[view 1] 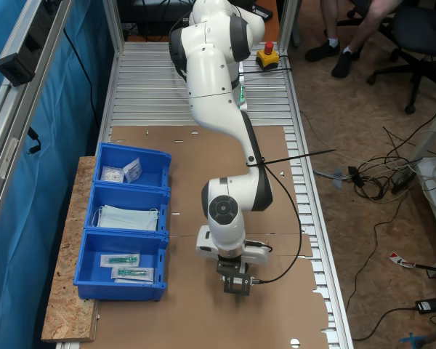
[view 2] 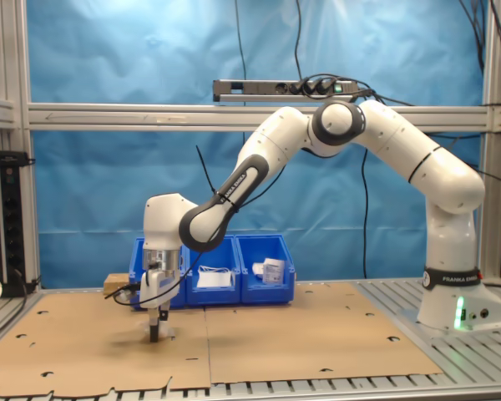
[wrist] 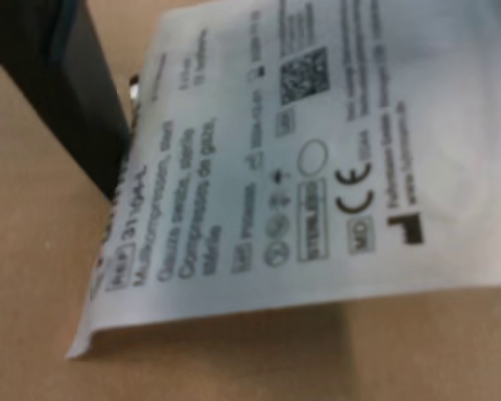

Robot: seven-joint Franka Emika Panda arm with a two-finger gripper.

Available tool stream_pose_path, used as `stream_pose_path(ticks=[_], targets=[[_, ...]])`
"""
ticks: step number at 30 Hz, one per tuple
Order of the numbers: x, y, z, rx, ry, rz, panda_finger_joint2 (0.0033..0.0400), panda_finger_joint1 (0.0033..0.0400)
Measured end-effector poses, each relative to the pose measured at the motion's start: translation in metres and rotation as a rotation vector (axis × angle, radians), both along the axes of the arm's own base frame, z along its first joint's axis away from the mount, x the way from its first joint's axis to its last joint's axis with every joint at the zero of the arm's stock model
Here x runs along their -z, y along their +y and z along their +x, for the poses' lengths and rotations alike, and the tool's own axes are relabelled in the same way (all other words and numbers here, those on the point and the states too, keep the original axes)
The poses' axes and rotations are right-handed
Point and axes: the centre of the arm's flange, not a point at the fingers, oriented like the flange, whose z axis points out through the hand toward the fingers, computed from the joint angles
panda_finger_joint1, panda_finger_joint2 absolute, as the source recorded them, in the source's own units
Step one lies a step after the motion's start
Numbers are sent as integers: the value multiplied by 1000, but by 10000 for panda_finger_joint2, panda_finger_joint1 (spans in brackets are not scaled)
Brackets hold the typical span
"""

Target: Pick and place sorting task of medical equipment.

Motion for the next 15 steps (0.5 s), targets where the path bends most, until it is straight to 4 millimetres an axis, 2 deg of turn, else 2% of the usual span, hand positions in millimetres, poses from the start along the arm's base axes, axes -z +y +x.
stream_pose_path(ticks=[2, 3, 4, 5, 12, 13, 15], targets=[[0, 0, 0, 0, 0, 0, 400, 400], [0, 0, 0, 0, 1, 0, 351, 351], [1, 0, 0, 0, 1, 0, 351, 351], [1, 0, 0, 0, 1, 0, 265, 265], [2, -1, 0, 1, 2, 0, 265, 265], [2, -1, 0, 1, 2, 0, 93, 93], [2, -1, 0, 1, 2, 0, 93, 93]])
